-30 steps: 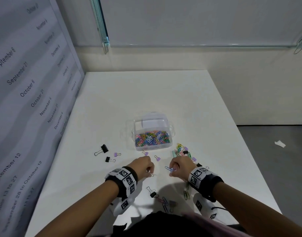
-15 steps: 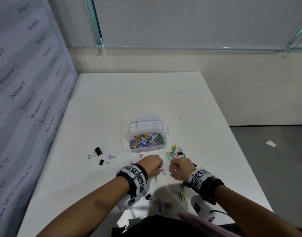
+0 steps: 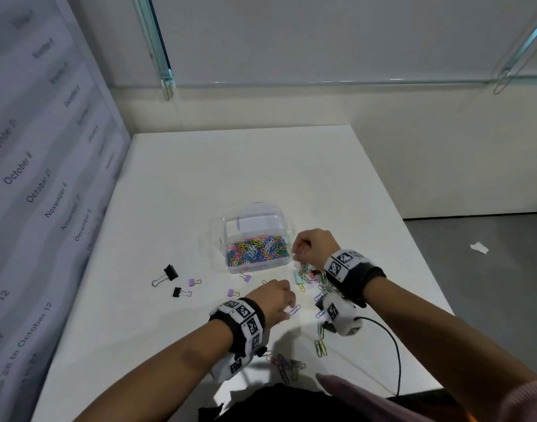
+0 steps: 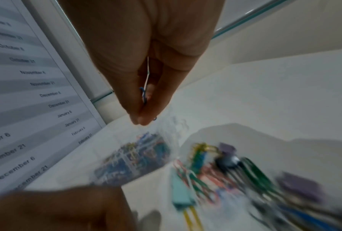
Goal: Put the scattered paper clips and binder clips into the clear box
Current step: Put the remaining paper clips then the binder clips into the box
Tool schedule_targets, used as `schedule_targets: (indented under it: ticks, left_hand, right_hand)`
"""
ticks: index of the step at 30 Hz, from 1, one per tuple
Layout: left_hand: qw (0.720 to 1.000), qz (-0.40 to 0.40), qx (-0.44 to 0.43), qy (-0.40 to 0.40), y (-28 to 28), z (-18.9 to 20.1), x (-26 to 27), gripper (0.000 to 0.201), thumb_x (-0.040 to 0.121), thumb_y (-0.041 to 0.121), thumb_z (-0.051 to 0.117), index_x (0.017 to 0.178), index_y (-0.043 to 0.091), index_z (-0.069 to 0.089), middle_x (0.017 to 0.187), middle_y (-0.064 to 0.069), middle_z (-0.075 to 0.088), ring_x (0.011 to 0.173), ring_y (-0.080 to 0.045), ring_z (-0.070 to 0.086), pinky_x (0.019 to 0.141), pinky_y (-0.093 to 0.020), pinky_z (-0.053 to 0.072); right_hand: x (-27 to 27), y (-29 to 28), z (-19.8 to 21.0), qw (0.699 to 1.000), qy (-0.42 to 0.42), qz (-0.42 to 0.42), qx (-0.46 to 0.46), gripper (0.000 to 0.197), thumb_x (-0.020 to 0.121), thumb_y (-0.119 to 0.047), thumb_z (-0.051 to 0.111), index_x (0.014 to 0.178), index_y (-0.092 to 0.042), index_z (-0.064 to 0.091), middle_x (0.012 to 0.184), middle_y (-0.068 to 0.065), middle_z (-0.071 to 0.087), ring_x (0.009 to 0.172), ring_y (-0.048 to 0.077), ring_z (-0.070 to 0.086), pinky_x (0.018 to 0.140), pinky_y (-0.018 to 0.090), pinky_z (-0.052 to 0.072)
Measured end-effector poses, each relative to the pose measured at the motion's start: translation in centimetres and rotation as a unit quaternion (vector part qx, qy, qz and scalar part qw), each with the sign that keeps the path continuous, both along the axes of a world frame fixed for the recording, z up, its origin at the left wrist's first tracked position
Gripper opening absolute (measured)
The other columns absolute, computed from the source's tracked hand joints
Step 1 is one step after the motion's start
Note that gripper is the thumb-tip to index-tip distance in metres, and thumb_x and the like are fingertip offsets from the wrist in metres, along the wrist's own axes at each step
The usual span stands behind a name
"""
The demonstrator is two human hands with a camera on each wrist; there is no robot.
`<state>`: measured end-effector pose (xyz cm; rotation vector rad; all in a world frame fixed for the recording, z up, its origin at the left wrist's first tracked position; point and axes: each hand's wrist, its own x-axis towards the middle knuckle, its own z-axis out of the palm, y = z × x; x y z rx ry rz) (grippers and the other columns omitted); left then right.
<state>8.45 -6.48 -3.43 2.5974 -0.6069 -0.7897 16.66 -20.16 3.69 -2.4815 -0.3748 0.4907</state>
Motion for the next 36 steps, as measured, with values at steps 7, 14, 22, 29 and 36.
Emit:
schedule_targets:
  ticks: [7, 14, 22, 29, 36]
  left_hand:
    - [0.999, 0.014, 0.028, 0.005, -0.7, -0.4, 0.2, 0.045, 0.082, 0.026, 0.065, 0.121, 0.009, 0.051, 0.125, -0.013, 0.046, 0.118, -0.029, 0.043, 0.099, -0.037, 0.036]
    - [1.000, -0.004, -0.009, -0.029, -0.7, -0.8, -0.3, 0.019, 0.087, 0.015, 0.059, 0.102, 0.005, 0.064, 0.113, -0.016, 0.054, 0.104, -0.031, 0.053, 0.090, -0.035, 0.042]
    - [0.992, -0.081, 0.070, -0.061, -0.4, -0.9, 0.0, 0.025, 0.093, 0.012, 0.043, 0.109, -0.003, 0.054, 0.115, -0.021, 0.053, 0.107, -0.037, 0.053, 0.088, -0.049, 0.046]
    - [0.997, -0.020, 0.054, -0.054, 1.3, -0.2, 0.7, 0.023, 0.092, 0.012, 0.044, 0.104, -0.001, 0.059, 0.112, -0.020, 0.056, 0.105, -0.035, 0.055, 0.088, -0.041, 0.042]
    - [1.000, -0.005, 0.013, -0.012, 2.4, 0.5, -0.2, 0.023, 0.089, 0.020, 0.055, 0.105, 0.004, 0.061, 0.113, -0.015, 0.056, 0.108, -0.029, 0.053, 0.090, -0.035, 0.039]
  right_hand:
    - [1.9, 3.8, 1.2, 0.998, -0.022, 0.012, 0.060, 0.012, 0.082, -0.017, 0.067, 0.092, -0.011, 0.068, 0.098, 0.002, 0.068, 0.074, 0.012, 0.057, 0.070, 0.022, 0.043]
    - [-0.7, -0.8, -1.3, 0.998, 0.013, 0.053, -0.012, 0.017, 0.079, -0.006, 0.057, 0.087, -0.014, 0.071, 0.096, 0.004, 0.071, 0.062, 0.000, 0.049, 0.062, 0.010, 0.038]
    - [-6.0, -6.3, -3.3, 0.964, 0.079, 0.221, -0.128, 0.023, 0.074, -0.010, 0.065, 0.096, -0.016, 0.070, 0.087, -0.006, 0.058, 0.064, -0.003, 0.040, 0.061, 0.007, 0.029]
    - [-7.1, -6.1, -4.8, 0.951, 0.068, 0.255, -0.164, 0.028, 0.080, -0.017, 0.064, 0.108, -0.017, 0.065, 0.110, 0.007, 0.052, 0.104, 0.022, 0.052, 0.073, 0.022, 0.031]
    - [-6.9, -5.1, -5.7, 0.950, 0.064, 0.245, -0.182, 0.017, 0.082, -0.026, 0.062, 0.093, -0.014, 0.068, 0.099, 0.003, 0.054, 0.102, 0.022, 0.054, 0.082, 0.030, 0.044]
